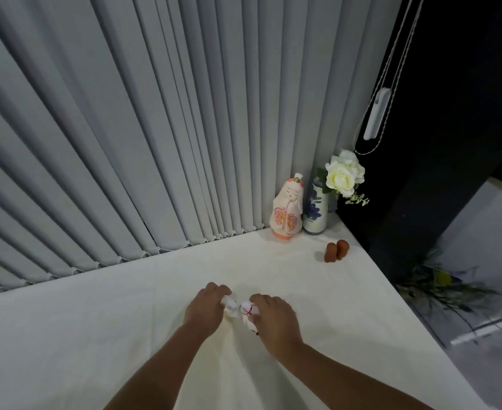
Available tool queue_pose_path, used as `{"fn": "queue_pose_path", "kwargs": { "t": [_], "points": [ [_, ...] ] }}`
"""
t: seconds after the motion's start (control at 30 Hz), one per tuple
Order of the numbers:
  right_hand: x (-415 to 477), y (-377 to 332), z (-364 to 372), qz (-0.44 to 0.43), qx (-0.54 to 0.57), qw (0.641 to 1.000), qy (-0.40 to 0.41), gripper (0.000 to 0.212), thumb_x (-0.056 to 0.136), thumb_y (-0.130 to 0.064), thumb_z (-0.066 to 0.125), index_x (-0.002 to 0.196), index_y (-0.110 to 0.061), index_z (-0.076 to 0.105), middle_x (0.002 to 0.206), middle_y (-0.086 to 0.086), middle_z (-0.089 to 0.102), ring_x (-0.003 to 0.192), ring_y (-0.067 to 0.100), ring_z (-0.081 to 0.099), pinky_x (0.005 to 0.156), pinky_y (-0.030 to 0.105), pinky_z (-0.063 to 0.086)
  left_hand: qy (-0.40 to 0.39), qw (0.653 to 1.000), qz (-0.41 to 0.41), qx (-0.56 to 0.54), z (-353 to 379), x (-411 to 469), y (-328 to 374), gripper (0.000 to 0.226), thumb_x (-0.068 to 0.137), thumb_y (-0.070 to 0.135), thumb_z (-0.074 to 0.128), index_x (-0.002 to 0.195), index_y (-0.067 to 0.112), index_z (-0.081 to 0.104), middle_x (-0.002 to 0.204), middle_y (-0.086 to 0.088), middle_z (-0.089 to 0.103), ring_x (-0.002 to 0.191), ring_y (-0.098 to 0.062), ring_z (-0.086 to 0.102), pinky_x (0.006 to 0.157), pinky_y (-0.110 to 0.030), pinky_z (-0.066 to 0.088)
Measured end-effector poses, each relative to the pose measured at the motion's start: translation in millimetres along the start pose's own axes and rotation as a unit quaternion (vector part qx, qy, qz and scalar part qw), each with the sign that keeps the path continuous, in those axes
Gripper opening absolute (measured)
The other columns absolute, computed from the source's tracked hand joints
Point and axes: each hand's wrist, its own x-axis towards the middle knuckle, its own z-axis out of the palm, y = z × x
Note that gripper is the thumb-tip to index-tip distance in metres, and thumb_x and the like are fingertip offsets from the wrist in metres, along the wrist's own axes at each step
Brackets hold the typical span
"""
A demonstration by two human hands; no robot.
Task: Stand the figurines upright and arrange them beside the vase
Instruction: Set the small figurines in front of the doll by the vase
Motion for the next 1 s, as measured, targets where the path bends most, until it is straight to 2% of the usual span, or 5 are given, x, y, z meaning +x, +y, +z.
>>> {"fn": "queue_pose_path", "kwargs": {
  "t": [0.1, 0.2, 0.53, 0.8, 1.0],
  "points": [
    [14.8, 7.5, -13.2, -0.023, 0.033, 0.999, -0.020, 0.026, 0.089, -0.030, 0.056, 0.115, -0.025, 0.056, 0.105, -0.002, 0.067, 0.094, 0.022, 0.060, 0.076, 0.036, 0.048, 0.009, 1.000, -0.003, -0.003, -3.8, 16.8, 1.9, 0.038, 0.084, 0.006, 0.050, 0.116, 0.026, 0.057, 0.116, -0.005, 0.055, 0.108, -0.026, 0.057, 0.086, -0.040, 0.052],
    [38.6, 16.0, -28.9, -0.023, 0.031, 0.999, -0.030, 0.030, 0.091, -0.029, 0.050, 0.121, -0.025, 0.052, 0.115, 0.001, 0.064, 0.104, 0.024, 0.056, 0.084, 0.036, 0.043, 0.022, 1.000, -0.005, -0.001, -8.7, 39.2, 9.0, 0.037, 0.086, 0.008, 0.050, 0.118, 0.026, 0.055, 0.116, -0.007, 0.054, 0.108, -0.027, 0.056, 0.087, -0.042, 0.051],
    [130.5, 70.2, -56.8, -0.026, -0.038, 0.999, -0.027, 0.030, 0.092, -0.023, 0.051, 0.121, -0.017, 0.052, 0.113, 0.010, 0.065, 0.102, 0.031, 0.058, 0.086, 0.038, 0.042, 0.100, 0.994, -0.003, -0.033, -11.1, 121.8, 47.5, 0.039, 0.088, 0.007, 0.050, 0.122, 0.025, 0.055, 0.125, -0.006, 0.052, 0.119, -0.026, 0.049, 0.089, -0.041, 0.050],
    [152.3, 103.4, -59.0, -0.015, -0.014, 0.998, -0.052, 0.042, 0.093, -0.020, 0.051, 0.135, -0.017, 0.044, 0.120, 0.013, 0.061, 0.109, 0.033, 0.055, 0.093, 0.042, 0.042, 0.096, 0.993, -0.002, -0.070, 9.2, 162.0, 63.5, 0.042, 0.086, 0.002, 0.050, 0.119, 0.026, 0.058, 0.124, -0.006, 0.053, 0.120, -0.027, 0.050, 0.089, -0.039, 0.048],
    [155.0, 112.7, -50.2, -0.015, 0.022, 0.999, -0.041, 0.045, 0.094, -0.021, 0.053, 0.137, -0.021, 0.043, 0.117, 0.011, 0.063, 0.109, 0.029, 0.055, 0.093, 0.038, 0.042, 0.073, 0.995, 0.006, -0.071, 19.0, 170.0, 62.5, 0.043, 0.086, 0.001, 0.048, 0.121, 0.025, 0.057, 0.125, -0.007, 0.053, 0.118, -0.026, 0.049, 0.094, -0.039, 0.047]
  ]
}}
